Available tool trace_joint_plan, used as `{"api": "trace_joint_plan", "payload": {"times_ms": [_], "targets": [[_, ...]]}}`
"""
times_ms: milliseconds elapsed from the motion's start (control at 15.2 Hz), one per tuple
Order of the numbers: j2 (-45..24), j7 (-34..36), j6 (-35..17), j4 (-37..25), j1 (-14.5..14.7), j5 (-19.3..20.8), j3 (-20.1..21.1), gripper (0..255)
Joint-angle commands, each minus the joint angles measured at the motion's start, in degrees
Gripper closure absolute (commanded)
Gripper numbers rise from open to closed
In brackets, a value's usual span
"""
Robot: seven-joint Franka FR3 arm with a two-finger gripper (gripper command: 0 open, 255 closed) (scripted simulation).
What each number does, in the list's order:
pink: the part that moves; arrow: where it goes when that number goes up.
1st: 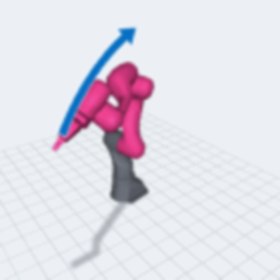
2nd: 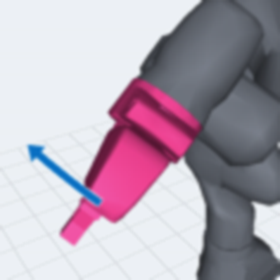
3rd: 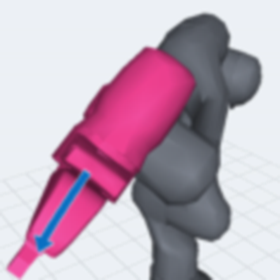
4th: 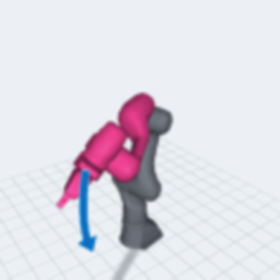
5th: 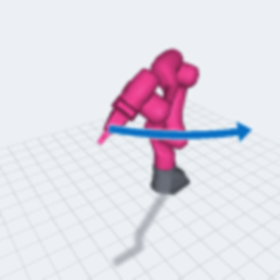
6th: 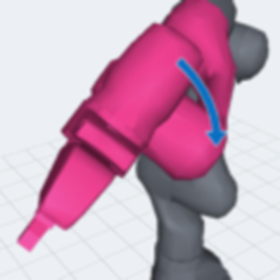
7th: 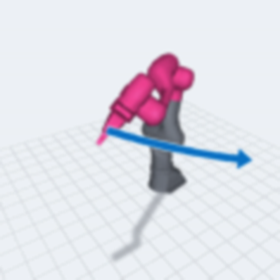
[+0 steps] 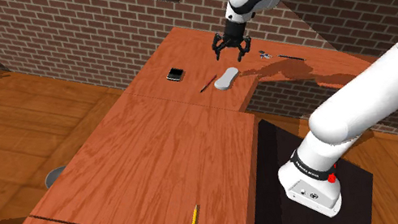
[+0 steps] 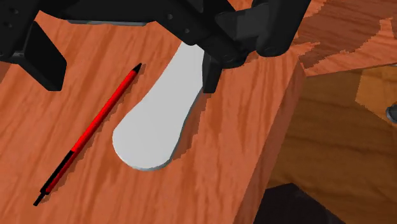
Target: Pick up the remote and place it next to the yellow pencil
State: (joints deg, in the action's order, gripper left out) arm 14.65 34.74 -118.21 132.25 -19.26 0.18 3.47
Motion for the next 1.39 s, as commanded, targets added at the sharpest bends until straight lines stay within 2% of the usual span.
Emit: {"api": "trace_joint_plan", "payload": {"times_ms": [0, 396, 924, 1320], "targets": [[-3.0, 4.4, -3.0, 0.0, -1.3, -0.3, -0.3, 0], [-11.4, 15.1, -10.6, -0.7, -5.0, -1.5, -2.9, 0], [-15.0, 15.0, -16.5, 1.6, -4.9, -1.6, -2.9, 0], [-15.0, 15.0, -16.5, 1.6, -4.9, -1.6, -2.9, 0]]}}
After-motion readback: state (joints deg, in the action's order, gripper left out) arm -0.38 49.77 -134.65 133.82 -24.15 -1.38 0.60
